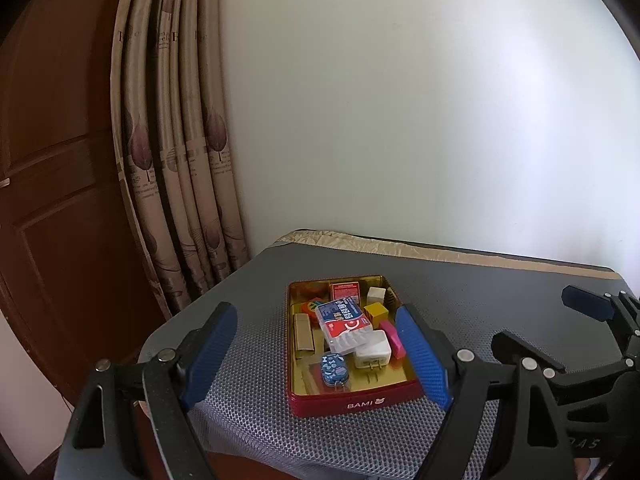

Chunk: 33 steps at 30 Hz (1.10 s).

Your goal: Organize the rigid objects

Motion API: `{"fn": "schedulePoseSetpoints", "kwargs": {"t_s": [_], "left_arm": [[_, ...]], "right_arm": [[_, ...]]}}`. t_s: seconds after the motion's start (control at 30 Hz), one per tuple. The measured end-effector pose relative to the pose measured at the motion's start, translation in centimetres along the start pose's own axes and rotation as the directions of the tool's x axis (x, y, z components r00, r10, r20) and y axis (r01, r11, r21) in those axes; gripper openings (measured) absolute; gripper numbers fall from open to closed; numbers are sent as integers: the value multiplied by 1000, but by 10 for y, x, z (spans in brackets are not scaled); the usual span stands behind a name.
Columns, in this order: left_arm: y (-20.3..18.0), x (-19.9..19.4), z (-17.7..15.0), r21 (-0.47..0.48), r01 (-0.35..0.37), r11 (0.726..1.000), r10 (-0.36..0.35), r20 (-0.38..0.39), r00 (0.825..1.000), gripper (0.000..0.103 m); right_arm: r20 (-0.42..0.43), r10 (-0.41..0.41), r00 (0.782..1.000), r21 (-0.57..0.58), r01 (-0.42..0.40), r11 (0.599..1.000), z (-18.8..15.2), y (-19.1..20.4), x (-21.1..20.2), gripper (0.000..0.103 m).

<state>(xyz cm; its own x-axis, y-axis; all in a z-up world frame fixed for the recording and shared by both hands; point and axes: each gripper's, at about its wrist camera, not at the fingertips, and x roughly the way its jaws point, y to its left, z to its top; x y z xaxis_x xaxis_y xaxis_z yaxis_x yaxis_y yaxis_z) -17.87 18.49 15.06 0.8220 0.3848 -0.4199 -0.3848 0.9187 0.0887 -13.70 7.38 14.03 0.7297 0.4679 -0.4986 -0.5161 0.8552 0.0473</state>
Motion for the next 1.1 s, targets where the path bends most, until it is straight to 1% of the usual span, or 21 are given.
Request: {"fn": "schedulePoseSetpoints", "kwargs": {"t_s": [0.2,0.5,0.63,0.73,0.9,1.0,1.1], "left_arm": [[3,5,-2,-20,1,1000,-2,-19,1000,84],[9,21,-7,-44,-4,999,1,-78,997,84],[7,31,-11,-29,-17,999,13,-110,994,85],[3,38,-15,-4,-10,1000,9,-145,989,86],[-3,42,-22,26,-21,999,24,-149,988,86],[-2,43,-23,12,-17,1000,19,-159,987,86],[0,44,-22,10,-15,1000,17,-165,986,86]], "right_arm": [[-17,6,1000,-2,-6,1000,-3,4,2,103],[-34,10,999,-8,-10,1000,-5,6,6,103],[-57,11,998,-6,-11,1000,-9,7,8,103],[-76,13,997,-10,-14,1000,-10,6,12,103],[-96,15,995,-13,-17,1000,-13,5,15,103],[-105,15,994,-7,-16,1000,-15,1,16,103],[-111,-9,994,0,10,1000,-17,-10,17,103]]}}
